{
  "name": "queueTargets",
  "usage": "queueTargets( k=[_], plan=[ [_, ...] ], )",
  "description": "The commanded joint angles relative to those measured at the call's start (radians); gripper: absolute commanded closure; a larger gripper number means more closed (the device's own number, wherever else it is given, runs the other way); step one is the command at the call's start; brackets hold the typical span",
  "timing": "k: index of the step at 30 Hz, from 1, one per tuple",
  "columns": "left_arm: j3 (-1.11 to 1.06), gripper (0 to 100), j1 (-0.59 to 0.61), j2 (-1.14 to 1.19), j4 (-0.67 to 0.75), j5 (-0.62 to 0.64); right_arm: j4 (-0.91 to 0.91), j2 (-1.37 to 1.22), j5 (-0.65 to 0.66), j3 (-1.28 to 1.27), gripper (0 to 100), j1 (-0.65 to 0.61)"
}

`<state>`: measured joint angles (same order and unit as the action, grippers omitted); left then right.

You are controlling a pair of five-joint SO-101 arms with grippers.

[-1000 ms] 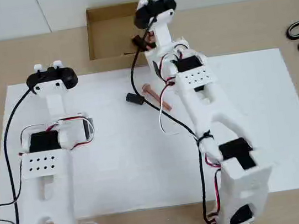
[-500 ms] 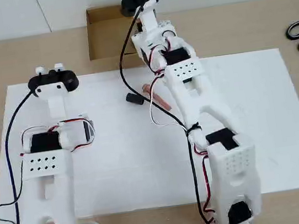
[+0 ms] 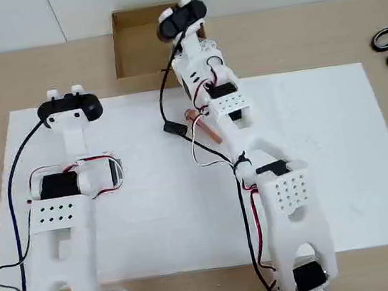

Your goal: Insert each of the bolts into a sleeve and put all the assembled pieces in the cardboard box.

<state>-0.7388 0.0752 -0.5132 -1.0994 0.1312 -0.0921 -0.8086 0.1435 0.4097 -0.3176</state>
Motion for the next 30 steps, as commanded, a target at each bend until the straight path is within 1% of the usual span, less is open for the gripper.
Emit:
queueTargets(
  k=[1, 7, 9, 12, 14, 26, 30],
  plan=[
    [0.005, 86, 0.006, -0.006, 0.0, -0.008, 0.05, -0.005, 0.021, 0.069, 99.5, -0.007],
    [0.005, 86, 0.003, -0.006, 0.0, -0.008, 0.05, -0.039, 0.015, 0.069, 98.1, -0.007],
    [0.005, 86, 0.003, -0.006, 0.0, -0.008, 0.05, -0.039, 0.015, 0.069, 92.9, -0.007],
    [0.005, 86, 0.003, -0.006, 0.0, -0.008, 0.042, -0.036, 0.015, 0.069, 82.6, -0.007],
    [0.005, 86, 0.003, -0.006, 0.0, -0.008, 0.041, -0.035, 0.015, 0.069, 79.2, -0.007],
    [0.005, 86, 0.0, -0.006, 0.0, -0.008, 0.05, -0.03, 0.02, 0.069, 79.1, -0.004],
    [0.005, 86, 0.0, -0.006, 0.0, -0.008, 0.056, 0.028, 0.015, 0.069, 79.2, -0.001]
  ],
)
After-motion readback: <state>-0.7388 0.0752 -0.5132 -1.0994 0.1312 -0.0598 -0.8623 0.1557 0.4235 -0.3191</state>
